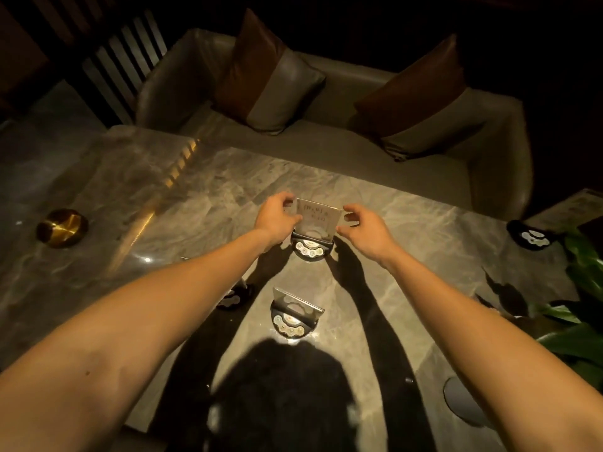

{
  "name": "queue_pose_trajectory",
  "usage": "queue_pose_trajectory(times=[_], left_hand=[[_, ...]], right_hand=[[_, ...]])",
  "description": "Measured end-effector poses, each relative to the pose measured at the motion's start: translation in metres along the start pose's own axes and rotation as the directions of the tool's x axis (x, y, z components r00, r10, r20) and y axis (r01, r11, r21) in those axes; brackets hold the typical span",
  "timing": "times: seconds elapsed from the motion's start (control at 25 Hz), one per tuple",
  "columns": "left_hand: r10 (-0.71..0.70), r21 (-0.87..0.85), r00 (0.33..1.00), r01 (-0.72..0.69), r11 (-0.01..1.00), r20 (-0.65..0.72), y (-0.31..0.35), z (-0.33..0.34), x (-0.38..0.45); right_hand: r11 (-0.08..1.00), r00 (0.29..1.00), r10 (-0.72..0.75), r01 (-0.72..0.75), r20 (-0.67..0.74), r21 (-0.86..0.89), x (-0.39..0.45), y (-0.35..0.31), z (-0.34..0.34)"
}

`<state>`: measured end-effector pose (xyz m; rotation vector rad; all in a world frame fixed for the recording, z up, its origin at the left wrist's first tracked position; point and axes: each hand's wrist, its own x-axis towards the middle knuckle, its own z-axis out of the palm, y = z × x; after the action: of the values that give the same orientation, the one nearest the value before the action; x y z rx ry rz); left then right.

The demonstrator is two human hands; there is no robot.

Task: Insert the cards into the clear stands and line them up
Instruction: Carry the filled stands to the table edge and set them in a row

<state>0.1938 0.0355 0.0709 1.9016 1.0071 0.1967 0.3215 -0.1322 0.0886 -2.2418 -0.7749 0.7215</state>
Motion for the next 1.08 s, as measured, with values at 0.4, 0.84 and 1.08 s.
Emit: queue_pose_trajectory(times=[0.4, 0.84, 1.08], left_hand=[[0.021, -0.048, 0.995, -0.016, 0.999, 0.096, -0.004, 0.008, 0.032], [0.192, -0.143, 0.965, -0.168, 0.975, 0.179, 0.118, 0.05, 0.023], [0.272, -0.136, 0.939, -0.248, 0.959, 0.209, 0.183, 0.121, 0.028]], right_hand=[[0.999, 1.0, 0.031, -0.03, -0.007, 0.03, 0.028, 0.009, 0.003], [0.976, 0.99, 0.095, -0.072, -0.106, 0.207, 0.015, 0.031, -0.13], [0.998, 0.988, 0.053, -0.049, -0.144, 0.03, 0.014, 0.077, -0.222]])
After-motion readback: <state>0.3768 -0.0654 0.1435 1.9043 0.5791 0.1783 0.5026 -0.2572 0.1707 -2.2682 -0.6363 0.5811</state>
